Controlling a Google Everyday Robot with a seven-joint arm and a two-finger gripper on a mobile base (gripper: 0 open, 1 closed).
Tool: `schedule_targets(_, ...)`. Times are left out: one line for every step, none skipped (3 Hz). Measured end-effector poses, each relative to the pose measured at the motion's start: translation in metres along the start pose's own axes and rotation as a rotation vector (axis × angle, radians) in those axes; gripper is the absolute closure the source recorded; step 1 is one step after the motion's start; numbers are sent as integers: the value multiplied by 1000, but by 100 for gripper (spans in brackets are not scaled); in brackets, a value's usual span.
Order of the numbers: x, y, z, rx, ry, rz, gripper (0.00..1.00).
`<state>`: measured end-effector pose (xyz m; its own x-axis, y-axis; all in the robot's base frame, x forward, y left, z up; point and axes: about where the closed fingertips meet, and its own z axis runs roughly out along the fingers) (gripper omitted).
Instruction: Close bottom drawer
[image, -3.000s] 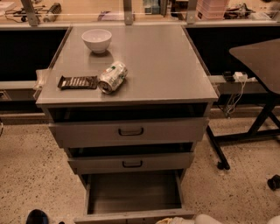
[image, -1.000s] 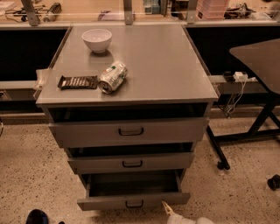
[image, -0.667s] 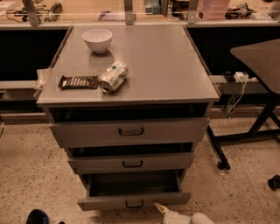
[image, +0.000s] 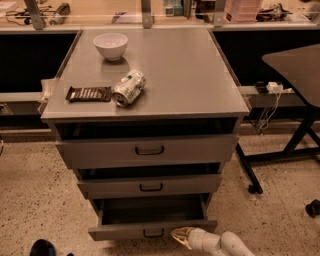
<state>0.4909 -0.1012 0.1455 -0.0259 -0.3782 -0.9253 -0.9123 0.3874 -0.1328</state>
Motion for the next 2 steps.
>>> schedule_targets(-2,-8,0,24,-8,-25,56)
schedule_targets(-2,-14,1,56,-18,-31,33)
